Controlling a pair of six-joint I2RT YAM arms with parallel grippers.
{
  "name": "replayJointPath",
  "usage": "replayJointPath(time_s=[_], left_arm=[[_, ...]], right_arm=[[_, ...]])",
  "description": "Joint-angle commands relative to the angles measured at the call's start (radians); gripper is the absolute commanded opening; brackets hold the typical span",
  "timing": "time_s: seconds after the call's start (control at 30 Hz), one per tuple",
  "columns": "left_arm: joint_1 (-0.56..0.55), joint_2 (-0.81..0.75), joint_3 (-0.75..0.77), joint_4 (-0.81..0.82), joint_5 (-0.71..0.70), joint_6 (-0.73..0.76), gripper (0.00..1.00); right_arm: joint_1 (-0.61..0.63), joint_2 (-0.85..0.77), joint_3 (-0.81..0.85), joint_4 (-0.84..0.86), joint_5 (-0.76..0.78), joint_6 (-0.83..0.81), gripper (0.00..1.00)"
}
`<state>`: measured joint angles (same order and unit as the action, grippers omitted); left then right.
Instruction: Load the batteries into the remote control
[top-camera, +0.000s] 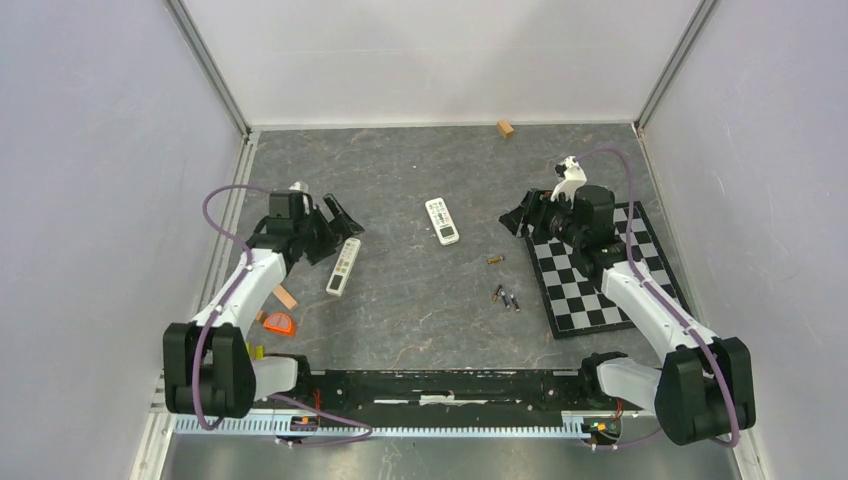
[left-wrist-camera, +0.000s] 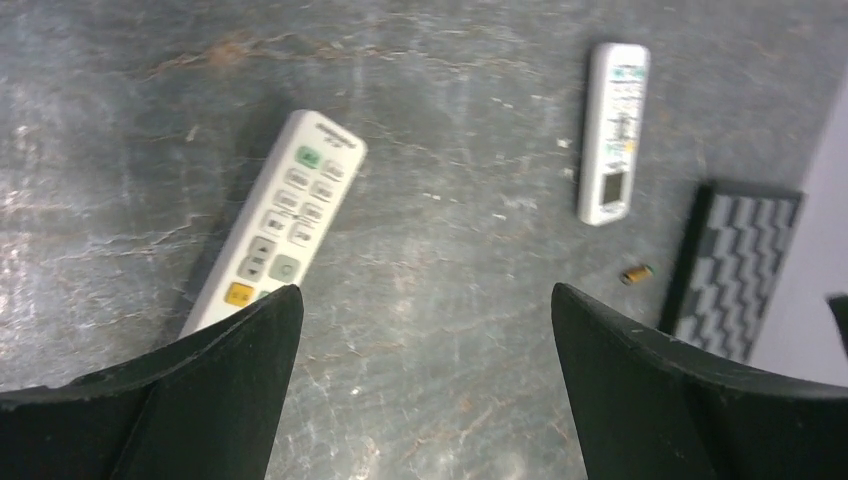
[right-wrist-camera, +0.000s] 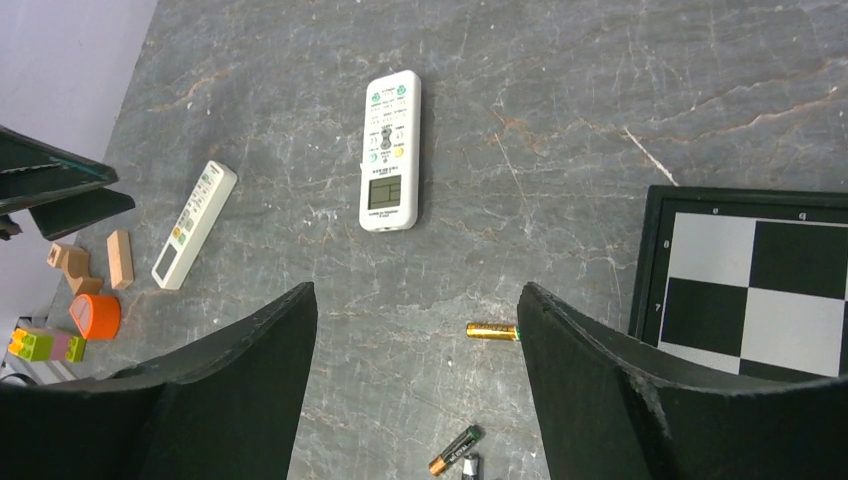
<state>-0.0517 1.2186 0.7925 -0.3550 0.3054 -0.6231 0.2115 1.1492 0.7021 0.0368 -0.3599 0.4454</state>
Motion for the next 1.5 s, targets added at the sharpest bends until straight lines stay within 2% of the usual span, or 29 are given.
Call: replayJointPath(time_s=[0.0, 0.1, 0.17, 0.27, 0.4, 0.57, 0.77, 0.97, 1.03, 1.1, 1.17, 1.33, 1.47], left_arm=[[-0.082, 0.054, -0.033, 0.118, -0.252, -0.129, 1.00], [-0.156, 0.088, -0.034, 0.075, -0.494, -0.130, 1.00], [-0.193, 0.093, -0.040, 0.067, -0.588, -0.122, 1.00], [-0.215, 0.110, -0.043, 0.043, -0.648, -0.093, 1.00], [-0.235, 0.149, -0.063, 0.026, -0.667, -0.068, 0.99], [-0.262, 0.161, -0.102, 0.027, -0.645, -0.050, 0.94], [-0.280, 0.166, -0.131, 0.034, -0.613, -0.043, 0.80], [-0.320, 0.203, -0.119, 0.037, -0.616, -0.018, 0.60], [-0.330, 0.219, -0.113, 0.035, -0.622, -0.009, 0.59], [-0.339, 0.233, -0.104, 0.026, -0.630, -0.008, 0.64], [-0.347, 0.242, -0.096, 0.015, -0.633, -0.006, 0.64], [-0.365, 0.233, -0.079, 0.007, -0.620, 0.003, 0.34], [-0.369, 0.183, -0.050, 0.019, -0.464, 0.031, 0.15]], right_arm=[[0.008, 0.010, -0.017, 0.027, 0.013, 0.016, 0.78], [0.009, 0.014, -0.019, 0.020, 0.016, 0.017, 0.78], [0.009, 0.014, -0.019, 0.012, 0.018, 0.013, 0.78], [0.009, 0.017, -0.019, 0.003, 0.024, 0.007, 0.78], [0.010, 0.032, -0.021, 0.002, 0.025, 0.010, 0.78], [0.011, 0.044, -0.014, -0.009, 0.022, 0.008, 0.78], [0.012, 0.046, -0.015, -0.012, 0.021, 0.013, 0.78], [0.014, 0.042, -0.021, -0.019, 0.022, 0.030, 0.77], [0.014, 0.038, -0.021, -0.024, 0.021, 0.028, 0.77], [0.014, 0.033, -0.021, -0.029, 0.023, 0.027, 0.77], [0.015, 0.027, -0.021, -0.032, 0.023, 0.026, 0.77], [0.015, 0.018, -0.026, -0.033, 0.020, 0.029, 0.77], [0.018, 0.010, -0.033, -0.021, -0.002, 0.027, 0.77]])
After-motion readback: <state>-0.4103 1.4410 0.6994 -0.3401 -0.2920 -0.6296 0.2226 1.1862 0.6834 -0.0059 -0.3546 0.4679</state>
